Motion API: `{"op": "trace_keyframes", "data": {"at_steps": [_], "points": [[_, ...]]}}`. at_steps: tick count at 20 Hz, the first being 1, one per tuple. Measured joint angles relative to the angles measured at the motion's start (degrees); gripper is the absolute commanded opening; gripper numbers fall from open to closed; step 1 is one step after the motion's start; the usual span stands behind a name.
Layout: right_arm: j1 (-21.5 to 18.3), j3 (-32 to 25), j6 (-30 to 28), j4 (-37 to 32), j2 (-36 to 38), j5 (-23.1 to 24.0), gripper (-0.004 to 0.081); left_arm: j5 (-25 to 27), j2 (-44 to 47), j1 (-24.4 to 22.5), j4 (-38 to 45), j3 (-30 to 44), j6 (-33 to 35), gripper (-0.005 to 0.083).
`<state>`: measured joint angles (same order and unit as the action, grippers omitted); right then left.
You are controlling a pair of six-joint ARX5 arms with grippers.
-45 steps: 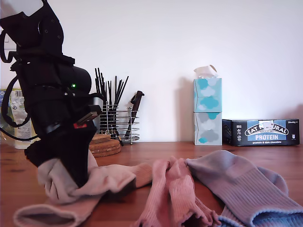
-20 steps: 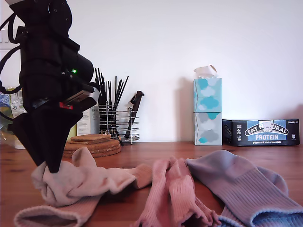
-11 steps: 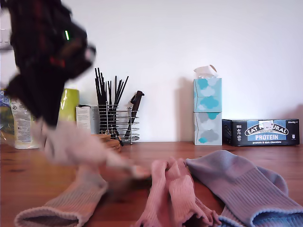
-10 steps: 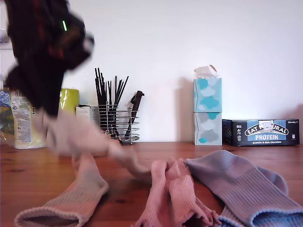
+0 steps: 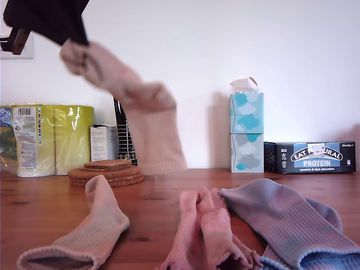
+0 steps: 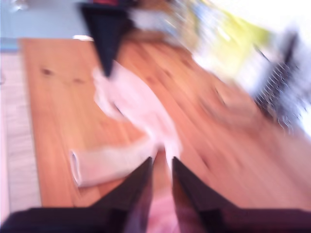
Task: Pair up the socks based on colour and pattern, by placing each sock on top of its pair
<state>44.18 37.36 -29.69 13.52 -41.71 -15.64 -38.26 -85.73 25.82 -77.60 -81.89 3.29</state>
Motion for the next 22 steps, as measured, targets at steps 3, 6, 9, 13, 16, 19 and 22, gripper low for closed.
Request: {"op": "trace_keyframes", "data": {"at_steps": [3,6,9,13,16,19,22], "points": [[6.9,0.0,-11.0,-7.7,-8.9,3.3,0.0276,-7.8,0.4,0.0,1.4,0.0,-2.2,-0.0020],[12.8,0.0,-18.4,-13.7,-14.1,10.2,0.0321,-13.3,0.4,0.0,2.8,0.0,-4.3,-0.0020],[15.9,0.0,-21.5,-19.7,-16.8,15.5,0.0314,-16.7,0.4,0.0,3.8,0.0,-5.1,-0.0020],[16.3,0.0,-22.8,-23.6,-19.0,21.8,0.0191,-20.4,0.4,0.0,4.2,0.0,-5.6,-0.0020],[16.3,0.0,-22.8,-23.7,-19.6,23.6,-0.0013,-21.5,0.4,0.0,4.3,0.0,-5.6,-0.0008],[16.3,0.0,-19.6,-23.8,-19.6,23.8,-0.0013,-20.0,0.4,0.0,5.3,0.0,-2.9,0.0222],[16.3,0.1,-13.6,-22.4,-19.3,23.8,-0.0013,-14.6,0.5,0.0,5.4,0.0,5.2,0.0345]]}}
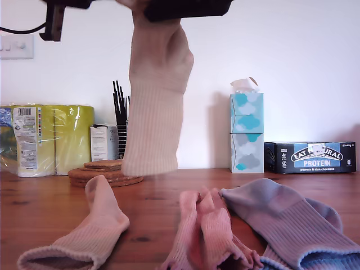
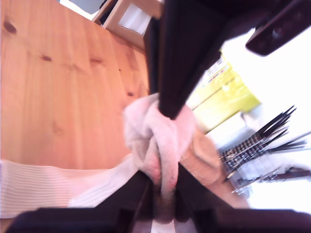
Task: Pair up the socks based on colour and pattern, by placing each sock on top of its pair
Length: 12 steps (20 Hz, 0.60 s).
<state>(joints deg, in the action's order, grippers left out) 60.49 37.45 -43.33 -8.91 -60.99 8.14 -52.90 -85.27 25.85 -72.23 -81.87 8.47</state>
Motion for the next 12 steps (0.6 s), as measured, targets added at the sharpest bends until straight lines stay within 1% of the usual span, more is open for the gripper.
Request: {"op": "trace_keyframes", "data": {"at_steps": [2,3,4,5,6,8,10,12], "points": [[-0.2,0.4,3.0,3.0,1.5,-0.2,-0.0013,4.9,0.4,-0.1,-1.6,0.0,4.3,0.0335],[-0.7,1.0,4.3,4.6,2.5,-0.5,-0.0013,7.0,0.9,-0.4,-2.3,0.0,5.7,0.0293],[-1.3,1.8,5.1,6.1,3.5,-1.4,-0.0013,8.8,2.0,-0.8,-2.6,0.0,6.8,0.0182],[-2.0,3.0,6.7,7.3,4.5,-2.3,-0.0013,10.8,3.5,-1.3,-2.4,0.0,7.2,0.0042],[-2.6,4.3,8.7,8.0,5.1,-3.2,-0.0013,12.9,5.7,-1.6,-1.9,0.0,8.0,-0.0020],[-4.2,7.4,12.9,10.8,5.4,-5.0,-0.0013,16.0,11.1,-2.0,0.6,0.3,8.9,-0.0021],[-5.8,9.5,18.2,14.4,5.4,-7.7,-0.0013,18.6,17.1,-1.9,3.6,1.2,9.3,-0.0021],[-7.1,11.1,21.9,18.4,5.1,-10.7,-0.0013,21.7,22.3,-1.8,7.7,4.4,9.5,-0.0021]]}}
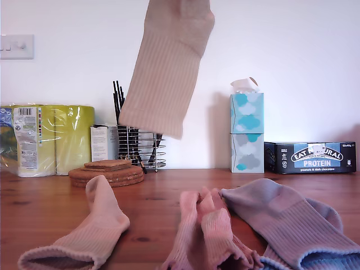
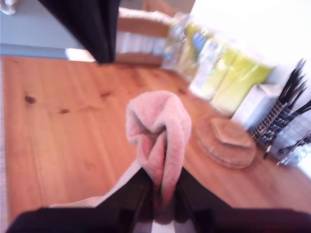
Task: Pair up the socks based on colour and pattern, by placing each sock on top of its pair
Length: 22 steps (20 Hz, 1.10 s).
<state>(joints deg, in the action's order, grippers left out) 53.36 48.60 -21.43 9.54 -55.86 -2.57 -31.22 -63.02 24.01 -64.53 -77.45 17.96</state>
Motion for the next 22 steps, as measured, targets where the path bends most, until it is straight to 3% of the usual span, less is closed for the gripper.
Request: {"op": "trace_keyframes", "data": {"at_steps": [6,8,11,12,15,22], "points": [[-1.9,11.1,8.6,8.8,-1.6,-12.5,-0.0013,-0.1,10.0,0.0,16.1,19.4,1.3,-0.0015],[-1.9,12.9,9.1,9.4,-2.1,-14.6,-0.0013,-1.8,12.7,0.0,19.6,22.3,1.3,0.0101],[-1.9,13.0,9.4,9.8,-3.8,-15.2,-0.0013,-6.3,13.3,0.0,24.2,21.8,0.4,0.0402],[-1.9,13.0,9.4,9.8,-4.6,-15.3,-0.0013,-8.1,12.9,0.0,26.0,21.8,0.1,0.0427],[-1.9,13.0,9.4,9.7,-7.1,-15.3,-0.0013,-11.8,10.2,1.3,29.5,21.7,-1.8,0.0427],[-1.9,13.0,9.4,7.5,-8.6,-15.3,-0.0013,-12.2,1.9,8.4,32.5,21.7,-2.8,0.0427]]}}
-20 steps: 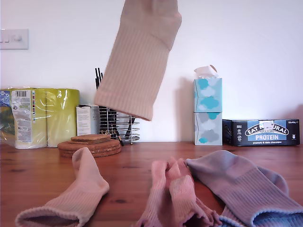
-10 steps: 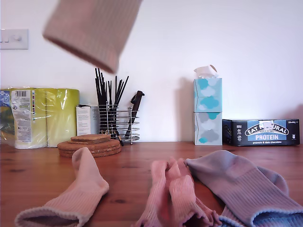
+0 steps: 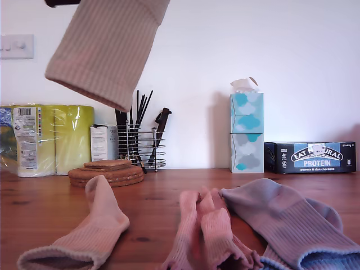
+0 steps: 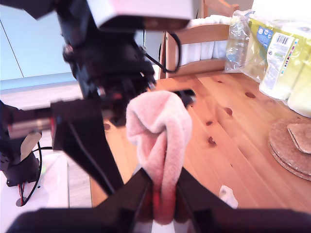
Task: Pair up the socks based on colour and pattern, by placing each sock on top of its pair
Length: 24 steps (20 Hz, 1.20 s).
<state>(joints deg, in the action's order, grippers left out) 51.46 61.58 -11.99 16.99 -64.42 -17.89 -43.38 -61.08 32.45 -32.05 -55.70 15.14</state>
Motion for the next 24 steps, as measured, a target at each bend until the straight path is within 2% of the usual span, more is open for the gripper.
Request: {"op": "trace_keyframes", "data": {"at_steps": [3,7,9,13,14,17,19,24], "points": [[0.0,0.0,0.0,0.0,-0.9,0.0,-0.0013,0.9,-0.2,1.0,2.0,0.0,0.0,0.0410],[0.0,0.0,0.0,0.1,-1.4,0.0,-0.0013,1.5,-0.2,1.0,3.3,0.0,-0.7,0.0098],[0.0,0.0,0.0,0.1,-1.4,0.0,-0.0013,1.9,-0.2,1.0,3.2,0.0,-0.7,-0.0026],[0.0,0.0,0.0,0.2,-1.4,0.2,-0.0006,2.2,-0.2,1.0,3.2,0.0,-0.9,-0.0023],[0.0,0.0,0.0,0.3,-1.4,0.3,0.0038,3.1,-0.2,1.0,3.1,0.0,-1.3,-0.0024],[0.0,0.0,0.1,0.8,-1.6,0.5,0.0272,4.7,-0.3,1.0,1.3,0.0,-2.8,-0.0024],[0.0,0.1,0.4,2.0,-1.7,0.5,0.0342,5.0,-1.5,0.9,-1.8,0.0,-3.3,-0.0024],[0.0,3.1,-1.8,11.0,-0.4,4.2,0.0356,5.5,-4.9,-0.2,-5.0,0.0,-4.6,-0.0024]]}}
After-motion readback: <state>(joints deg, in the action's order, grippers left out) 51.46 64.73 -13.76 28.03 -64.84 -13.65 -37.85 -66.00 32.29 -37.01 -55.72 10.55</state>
